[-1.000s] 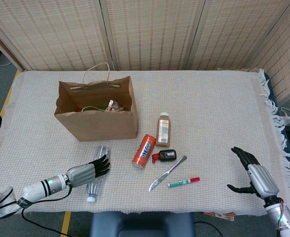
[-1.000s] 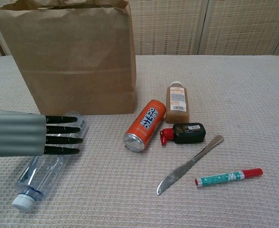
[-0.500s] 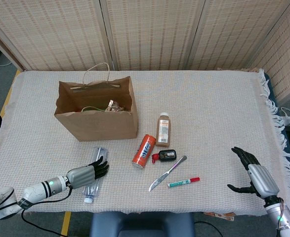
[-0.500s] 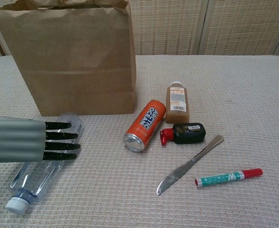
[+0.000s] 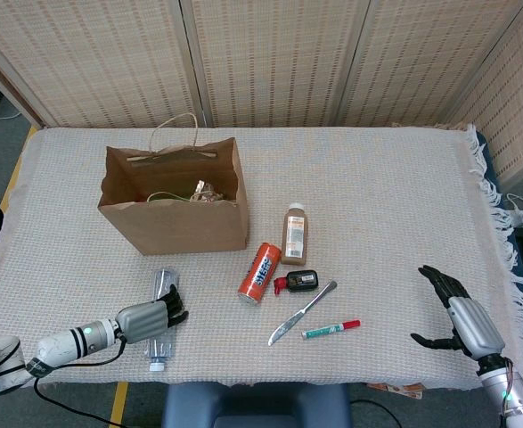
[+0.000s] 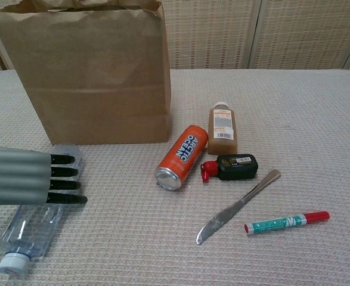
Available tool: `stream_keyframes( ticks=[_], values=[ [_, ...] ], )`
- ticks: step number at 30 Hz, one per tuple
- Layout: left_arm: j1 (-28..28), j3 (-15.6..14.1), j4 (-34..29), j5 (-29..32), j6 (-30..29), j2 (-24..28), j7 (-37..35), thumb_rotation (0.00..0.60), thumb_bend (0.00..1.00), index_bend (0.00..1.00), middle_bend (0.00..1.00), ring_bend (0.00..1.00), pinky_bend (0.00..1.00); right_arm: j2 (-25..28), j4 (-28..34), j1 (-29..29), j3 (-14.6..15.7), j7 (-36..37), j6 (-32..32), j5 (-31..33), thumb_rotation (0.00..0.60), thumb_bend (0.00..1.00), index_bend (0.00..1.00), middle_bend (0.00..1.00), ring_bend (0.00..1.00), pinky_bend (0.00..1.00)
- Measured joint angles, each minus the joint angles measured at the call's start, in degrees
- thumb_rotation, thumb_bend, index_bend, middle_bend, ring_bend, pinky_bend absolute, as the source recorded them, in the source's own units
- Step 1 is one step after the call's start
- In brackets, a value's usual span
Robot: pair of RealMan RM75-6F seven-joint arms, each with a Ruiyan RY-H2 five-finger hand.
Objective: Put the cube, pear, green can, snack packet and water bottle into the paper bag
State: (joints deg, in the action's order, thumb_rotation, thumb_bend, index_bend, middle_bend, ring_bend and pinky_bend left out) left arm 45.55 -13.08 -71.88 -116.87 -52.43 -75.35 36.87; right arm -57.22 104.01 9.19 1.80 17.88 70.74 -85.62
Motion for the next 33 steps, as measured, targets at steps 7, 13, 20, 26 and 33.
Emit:
stream_keyframes(
  ticks=[7,13,20,26,33],
  values=[
    [-3.0,1.9,-1.0,5.3,-4.9,4.4,-3.8,0.6,0.72,0.67,0.65,0.61,0.72,0.2,-0.1,-0.1,-0.1,0.3,0.3,-0.1,0.6,0.04,0.0,0.0,0.0,0.0],
    [-7.4,3.0,0.5,10.1,-9.2,6.7,-8.4,0.6,0.72,0.67,0.65,0.61,0.72,0.0,-0.1,-0.2,0.0,-0.1,0.4,-0.3,0.6,0.04,0.0,0.0,0.0,0.0],
    [-13.7,7.3,1.7,20.5,-15.2,4.4,-15.1,0.6,0.72,0.67,0.65,0.61,0.7,-0.2,-0.2,-0.4,0.1,-1.0,0.7,-0.3,0.6,0.04,0.0,0.0,0.0,0.0],
    [-18.8,16.5,2.8,33.4,-22.1,-1.6,-20.8,0.6,0.72,0.68,0.64,0.61,0.69,-0.2,-0.2,-0.7,0.3,-1.2,0.9,-0.3,0.6,0.04,0.0,0.0,0.0,0.0],
    [-20.7,28.8,-3.2,46.4,-26.0,-5.6,-28.2,0.6,0.72,0.67,0.64,0.61,0.69,-0.1,-0.3,-0.8,0.2,-0.8,1.0,-0.2,0.6,0.04,0.0,0.0,0.0,0.0]
  ],
)
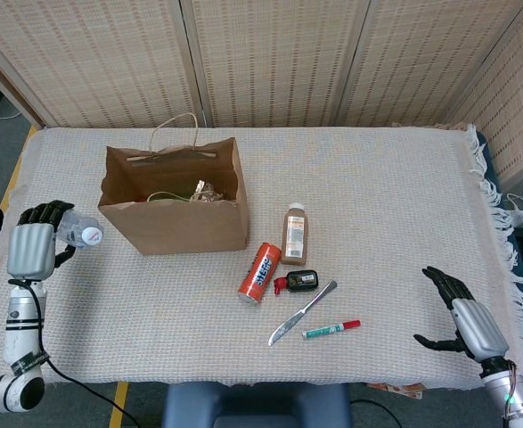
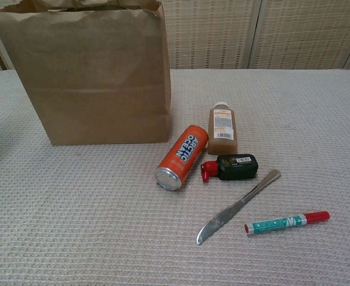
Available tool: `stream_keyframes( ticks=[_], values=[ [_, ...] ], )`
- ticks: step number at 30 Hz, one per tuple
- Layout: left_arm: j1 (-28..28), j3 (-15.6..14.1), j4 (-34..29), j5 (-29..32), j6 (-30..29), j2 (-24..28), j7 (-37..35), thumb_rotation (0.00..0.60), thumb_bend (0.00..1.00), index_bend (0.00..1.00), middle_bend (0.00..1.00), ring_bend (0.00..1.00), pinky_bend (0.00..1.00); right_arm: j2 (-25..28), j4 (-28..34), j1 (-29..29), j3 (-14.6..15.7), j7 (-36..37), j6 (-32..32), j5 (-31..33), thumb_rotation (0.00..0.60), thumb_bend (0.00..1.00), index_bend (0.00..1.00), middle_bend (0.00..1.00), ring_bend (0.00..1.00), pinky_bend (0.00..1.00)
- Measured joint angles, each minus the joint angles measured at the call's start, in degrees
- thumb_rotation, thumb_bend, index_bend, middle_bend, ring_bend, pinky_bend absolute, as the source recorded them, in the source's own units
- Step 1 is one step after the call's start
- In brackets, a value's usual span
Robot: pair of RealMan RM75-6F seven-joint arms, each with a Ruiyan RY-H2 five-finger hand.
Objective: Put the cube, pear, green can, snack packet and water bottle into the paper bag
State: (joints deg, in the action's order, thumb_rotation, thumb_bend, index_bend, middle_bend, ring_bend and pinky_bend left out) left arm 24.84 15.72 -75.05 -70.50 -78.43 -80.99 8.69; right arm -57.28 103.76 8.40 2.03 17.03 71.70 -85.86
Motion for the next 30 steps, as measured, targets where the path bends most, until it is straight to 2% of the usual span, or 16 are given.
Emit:
stream_keyframes(
  ticks=[4,9,12,16,19,22,24,30],
  values=[
    [-0.2,5.8,-5.8,5.0,-1.5,-0.9,-3.8,0.6,0.72,0.67,0.64,0.61,0.69,0.0,0.0,0.0,0.0,0.0,-0.1,0.0,0.6,0.04,0.0,0.0,0.0,0.0],
    [0.0,9.5,-9.6,8.3,-2.1,-0.9,-5.9,0.6,0.72,0.67,0.64,0.61,0.68,0.3,0.2,0.0,0.0,0.6,-0.1,0.1,0.6,0.04,0.0,0.0,0.0,0.0],
    [0.4,15.4,-15.2,15.1,-1.6,-0.1,-7.9,0.6,0.72,0.67,0.64,0.61,0.68,0.4,0.3,0.0,0.0,0.8,-0.3,0.2,0.6,0.04,0.0,0.0,0.0,0.0],
    [1.3,25.3,-25.5,27.5,-0.7,2.1,-9.6,0.6,0.72,0.67,0.64,0.61,0.68,0.5,0.4,0.0,0.1,1.1,-0.3,0.1,0.6,0.04,0.0,0.0,0.0,0.0],
    [2.4,30.0,-31.6,32.0,0.0,3.6,-11.3,0.6,0.72,0.67,0.64,0.61,0.68,0.6,0.5,-0.1,0.1,1.3,-0.3,0.0,0.6,0.04,0.0,0.0,0.0,0.0],
    [3.9,31.5,-34.7,32.2,0.8,4.7,-13.1,0.6,0.72,0.67,0.64,0.61,0.68,0.7,0.5,-0.1,0.2,1.5,-0.3,-0.1,0.6,0.04,0.0,0.0,0.0,0.0],
    [4.8,31.5,-35.6,31.6,1.0,4.9,-13.3,0.6,0.72,0.67,0.64,0.61,0.68,0.8,0.6,-0.1,0.2,1.6,-0.4,-0.2,0.6,0.04,0.0,0.0,0.0,0.0],
    [7.2,29.0,-37.3,29.9,1.4,4.4,-12.0,0.6,0.72,0.67,0.64,0.61,0.68,0.9,0.7,-0.1,0.3,1.7,-0.5,-0.2,0.6,0.04,0.0,0.0,0.0,0.0]
  ],
)
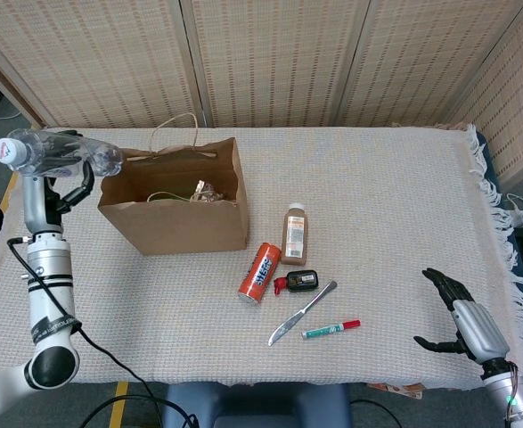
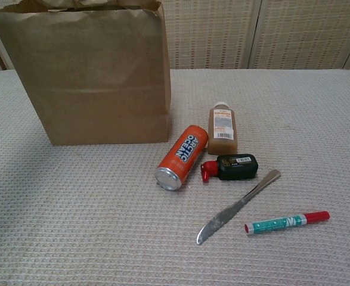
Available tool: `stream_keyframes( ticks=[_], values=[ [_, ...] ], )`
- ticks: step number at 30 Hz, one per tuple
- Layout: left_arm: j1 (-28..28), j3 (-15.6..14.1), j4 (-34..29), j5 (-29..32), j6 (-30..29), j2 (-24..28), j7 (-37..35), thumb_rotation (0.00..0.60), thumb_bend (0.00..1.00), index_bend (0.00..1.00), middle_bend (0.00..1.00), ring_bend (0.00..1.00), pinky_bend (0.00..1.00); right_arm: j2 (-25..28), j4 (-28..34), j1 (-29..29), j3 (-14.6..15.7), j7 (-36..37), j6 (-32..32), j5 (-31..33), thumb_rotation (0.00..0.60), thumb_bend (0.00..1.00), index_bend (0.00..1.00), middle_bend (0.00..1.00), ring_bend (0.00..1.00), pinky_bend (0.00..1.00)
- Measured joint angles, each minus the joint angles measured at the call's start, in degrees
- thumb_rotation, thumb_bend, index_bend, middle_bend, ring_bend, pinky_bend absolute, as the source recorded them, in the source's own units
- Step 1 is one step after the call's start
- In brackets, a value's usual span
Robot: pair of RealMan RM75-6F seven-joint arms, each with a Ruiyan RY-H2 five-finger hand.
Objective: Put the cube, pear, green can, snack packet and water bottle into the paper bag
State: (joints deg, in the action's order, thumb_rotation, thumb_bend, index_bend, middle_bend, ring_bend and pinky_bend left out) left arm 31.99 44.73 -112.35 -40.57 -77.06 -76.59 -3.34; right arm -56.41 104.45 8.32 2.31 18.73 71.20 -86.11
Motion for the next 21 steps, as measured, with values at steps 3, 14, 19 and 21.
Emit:
stream_keyframes(
  ticks=[3,14,19,21],
  values=[
    [1.1,-2.6,-0.1,-1.6,0.4,-0.9,0.9,0.6,0.71,0.65,0.62,0.59,0.67,0.0,0.0,0.0,0.0,0.1,0.0,0.0,0.6,0.04,0.0,0.0,0.0,0.0],
    [8.1,-12.3,4.2,-3.5,11.5,-1.8,9.0,0.6,0.4,0.1,0.01,0.01,0.16,0.2,-0.2,0.0,-0.1,0.6,0.0,0.1,0.6,0.04,0.0,0.0,0.0,0.0],
    [10.3,-14.3,3.8,-3.5,12.8,-0.7,11.8,0.6,0.39,0.02,0.0,0.0,0.1,0.5,-0.2,0.0,0.0,0.9,-0.1,0.0,0.6,0.04,0.0,0.0,0.0,0.0],
    [10.4,-14.6,3.3,-3.1,12.7,-0.2,12.4,0.6,0.39,0.0,0.0,0.0,0.09,0.5,-0.2,-0.1,0.0,0.9,0.0,-0.1,0.6,0.04,0.0,0.0,0.0,0.0]
  ],
)
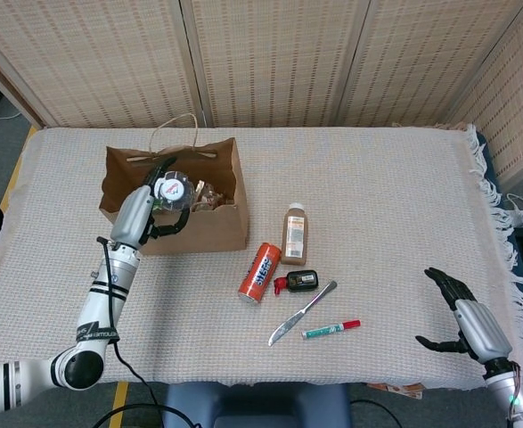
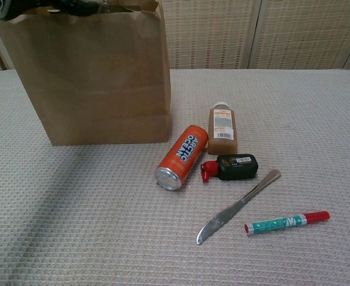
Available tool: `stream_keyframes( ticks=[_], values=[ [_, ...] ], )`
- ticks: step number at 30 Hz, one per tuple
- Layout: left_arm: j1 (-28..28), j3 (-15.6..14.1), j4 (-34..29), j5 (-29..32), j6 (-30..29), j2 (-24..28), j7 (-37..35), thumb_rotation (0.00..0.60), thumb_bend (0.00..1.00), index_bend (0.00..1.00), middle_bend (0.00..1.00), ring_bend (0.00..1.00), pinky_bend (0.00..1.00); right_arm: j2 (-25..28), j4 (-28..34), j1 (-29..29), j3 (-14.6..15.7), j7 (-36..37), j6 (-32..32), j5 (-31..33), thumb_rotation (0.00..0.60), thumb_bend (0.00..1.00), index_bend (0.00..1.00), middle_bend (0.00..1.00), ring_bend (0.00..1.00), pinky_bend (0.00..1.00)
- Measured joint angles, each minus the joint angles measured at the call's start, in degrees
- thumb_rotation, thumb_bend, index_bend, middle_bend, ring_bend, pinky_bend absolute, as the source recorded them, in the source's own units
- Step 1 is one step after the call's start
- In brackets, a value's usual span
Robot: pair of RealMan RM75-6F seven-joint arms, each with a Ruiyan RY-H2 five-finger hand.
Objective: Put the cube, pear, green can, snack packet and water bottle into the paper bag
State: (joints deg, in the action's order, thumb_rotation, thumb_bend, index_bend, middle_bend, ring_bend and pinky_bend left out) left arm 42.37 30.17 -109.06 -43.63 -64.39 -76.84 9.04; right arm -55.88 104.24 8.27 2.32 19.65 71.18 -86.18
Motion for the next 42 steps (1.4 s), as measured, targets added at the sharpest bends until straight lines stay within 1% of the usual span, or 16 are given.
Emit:
stream_keyframes(
  ticks=[4,12,15,19,24,27,30,33,36,39,42],
  values=[
    [-0.2,-1.1,-1.4,0.4,-0.8,1.8,1.2,0.6,0.39,0.0,0.0,0.0,0.09,0.0,0.0,-0.1,0.1,-0.4,0.1,-0.3,0.6,0.04,0.0,0.0,0.0,0.0],
    [-1.2,-1.0,-3.0,2.2,-0.6,5.9,-0.2,0.6,0.38,0.0,0.0,0.0,0.08,-0.4,-0.2,-0.3,0.2,-1.6,0.3,-0.1,0.6,0.04,0.0,0.0,0.0,0.0],
    [-0.5,-1.0,-3.1,4.5,0.5,7.4,1.3,0.6,0.34,0.0,0.0,0.0,0.06,-0.7,-0.2,-0.2,0.2,-2.4,0.2,0.0,0.6,0.04,0.0,0.0,0.0,0.0],
    [1.7,-0.9,-3.3,10.0,2.6,9.1,3.6,0.6,0.34,0.0,0.0,0.0,0.05,-0.9,-0.2,-0.2,0.0,-3.1,0.2,0.5,0.6,0.04,0.0,0.0,0.0,0.0],
    [5.8,-1.4,-3.6,17.0,5.0,11.1,8.1,0.6,0.34,0.0,0.0,0.0,0.05,-0.9,-0.2,-0.1,-0.3,-3.2,0.1,0.8,0.6,0.04,0.0,0.0,0.0,0.0],
    [7.1,-1.4,-4.1,17.8,4.5,11.3,8.4,0.6,0.35,0.0,0.0,0.0,0.05,-0.7,-0.3,0.0,-0.4,-2.8,0.0,1.0,0.6,0.04,0.0,0.0,0.0,0.0],
    [6.0,-1.5,-5.1,15.0,2.6,11.1,6.1,0.6,0.38,0.0,0.0,0.0,0.05,-0.6,-0.4,0.0,-0.4,-2.6,-0.1,0.8,0.6,0.04,0.0,0.0,0.0,0.0],
    [3.8,-1.8,-6.2,9.1,-0.1,11.3,3.5,0.6,0.39,0.0,0.0,0.0,0.05,-0.5,-0.4,0.0,-0.4,-2.8,0.1,0.6,0.6,0.04,0.0,0.0,0.0,0.0],
    [0.7,-2.4,-7.2,1.2,-3.4,11.8,-0.1,0.6,0.4,0.0,0.0,0.0,0.05,-0.6,-0.5,-0.1,-0.3,-3.0,0.2,0.4,0.6,0.04,0.0,0.0,0.0,0.0],
    [-3.7,-3.3,-8.1,-7.0,-7.0,13.1,-5.0,0.6,0.41,0.0,0.0,0.0,0.05,-0.8,-1.1,-0.3,-0.1,-3.6,0.6,-0.1,0.6,0.04,0.0,0.0,0.0,0.0],
    [-9.2,-5.2,-8.9,-14.8,-10.6,15.3,-9.3,0.6,0.44,0.0,0.0,0.0,0.05,-1.0,-1.5,-0.5,0.0,-4.7,1.1,-0.4,0.6,0.04,0.0,0.0,0.0,0.0]
  ],
)
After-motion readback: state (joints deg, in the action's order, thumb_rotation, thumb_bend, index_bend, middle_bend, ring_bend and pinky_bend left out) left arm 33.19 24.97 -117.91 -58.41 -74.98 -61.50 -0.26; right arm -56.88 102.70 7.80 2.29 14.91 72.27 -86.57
